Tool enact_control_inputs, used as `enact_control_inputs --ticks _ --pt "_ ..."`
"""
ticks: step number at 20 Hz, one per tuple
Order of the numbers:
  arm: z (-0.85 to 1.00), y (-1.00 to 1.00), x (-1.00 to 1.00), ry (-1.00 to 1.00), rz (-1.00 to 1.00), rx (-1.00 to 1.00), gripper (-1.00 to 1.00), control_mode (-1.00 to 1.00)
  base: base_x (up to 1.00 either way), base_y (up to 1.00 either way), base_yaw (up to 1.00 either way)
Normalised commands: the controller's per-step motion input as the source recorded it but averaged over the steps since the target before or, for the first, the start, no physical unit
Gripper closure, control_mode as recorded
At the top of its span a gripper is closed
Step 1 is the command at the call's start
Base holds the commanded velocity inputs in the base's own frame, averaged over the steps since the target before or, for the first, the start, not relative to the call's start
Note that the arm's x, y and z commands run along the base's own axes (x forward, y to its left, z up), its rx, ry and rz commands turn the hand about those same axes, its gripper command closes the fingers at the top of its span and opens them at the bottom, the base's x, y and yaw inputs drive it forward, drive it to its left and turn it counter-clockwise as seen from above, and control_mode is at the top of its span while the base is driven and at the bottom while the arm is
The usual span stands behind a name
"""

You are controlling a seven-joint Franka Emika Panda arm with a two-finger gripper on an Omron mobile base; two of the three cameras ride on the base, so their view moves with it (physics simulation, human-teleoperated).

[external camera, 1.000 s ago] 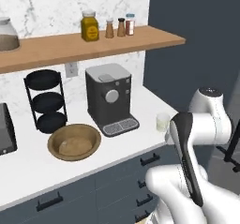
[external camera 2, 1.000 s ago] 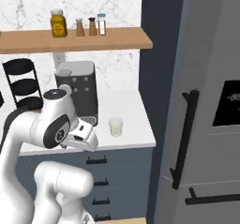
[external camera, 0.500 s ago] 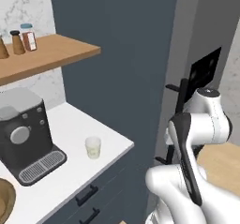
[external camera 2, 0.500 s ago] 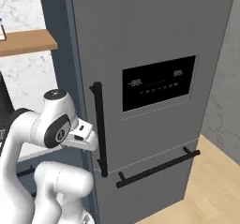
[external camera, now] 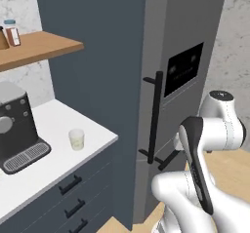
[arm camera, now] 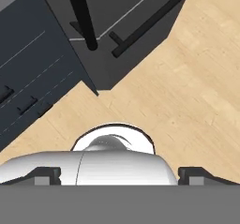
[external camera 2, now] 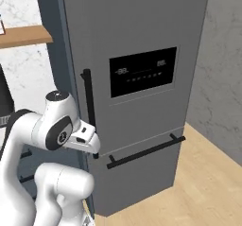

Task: Grab a lemon wedge from the fridge and one ice cube from the ice bowl, and put them in the glass of lemonade.

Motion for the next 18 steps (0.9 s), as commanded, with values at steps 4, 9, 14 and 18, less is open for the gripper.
enact_control_inputs --ticks 4,9,14,18 --pt "0.00 0.00 0.00 0.00 0.00 0.00 -1.00 1.00 0.08 0.53 0.00" --pt "0.00 0.00 0.00 0.00 0.00 0.00 -1.00 1.00 -0.03 0.49 0.00" --pt "0.00 0.00 0.00 0.00 0.00 0.00 -1.00 1.00 -0.14 0.00 0.00" --pt "0.00 0.00 0.00 0.00 0.00 0.00 -1.00 1.00 0.31 -0.03 0.02"
